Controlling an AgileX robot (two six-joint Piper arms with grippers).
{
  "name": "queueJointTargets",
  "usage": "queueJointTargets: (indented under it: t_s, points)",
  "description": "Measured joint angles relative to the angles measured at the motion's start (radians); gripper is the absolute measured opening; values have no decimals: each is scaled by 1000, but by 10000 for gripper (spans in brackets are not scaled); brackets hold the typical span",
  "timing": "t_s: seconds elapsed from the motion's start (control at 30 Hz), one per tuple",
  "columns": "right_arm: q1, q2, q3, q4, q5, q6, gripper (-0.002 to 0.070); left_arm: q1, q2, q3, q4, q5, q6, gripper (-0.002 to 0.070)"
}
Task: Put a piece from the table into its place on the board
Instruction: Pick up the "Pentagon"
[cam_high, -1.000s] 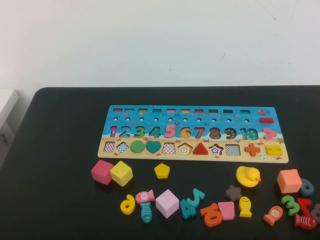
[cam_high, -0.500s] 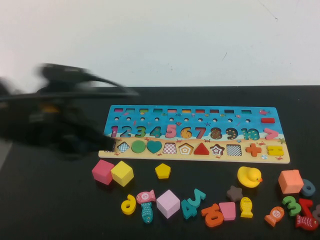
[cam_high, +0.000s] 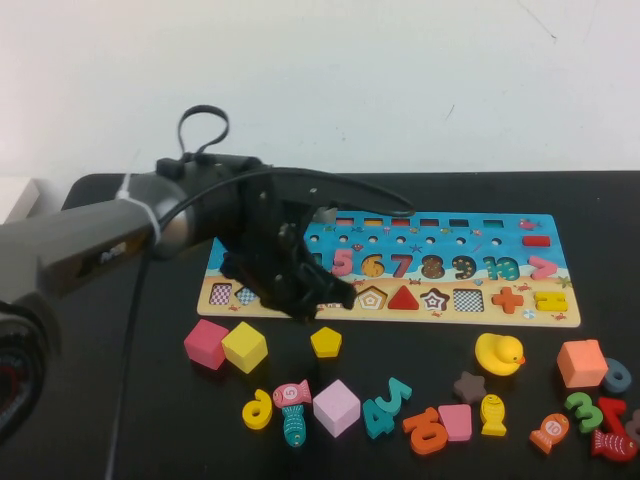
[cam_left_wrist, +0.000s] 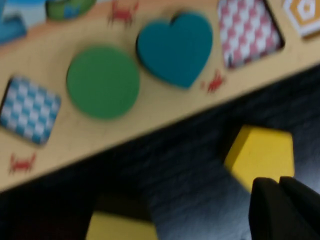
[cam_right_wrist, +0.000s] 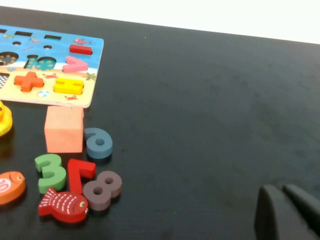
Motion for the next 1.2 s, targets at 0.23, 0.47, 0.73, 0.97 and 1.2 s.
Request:
queueJointTargets:
  t_s: [0.23,0.47,0.73,0.97,1.2]
  points:
    - [0,0,0,0,0,0,19,-36,14,-37,12,-18,-48,-1]
    - [0,0,0,0,0,0,19,-49,30,-39,14,-18,-73,210]
    - [0,0,0,0,0,0,19,-49,72,-39,1,-18,-79,417]
    - [0,0,0,0,0,0,18,-49,109,-41,12,-22,-80,397]
    - [0,0,0,0,0,0,19,-49,127,-41,21,-38,-80,397]
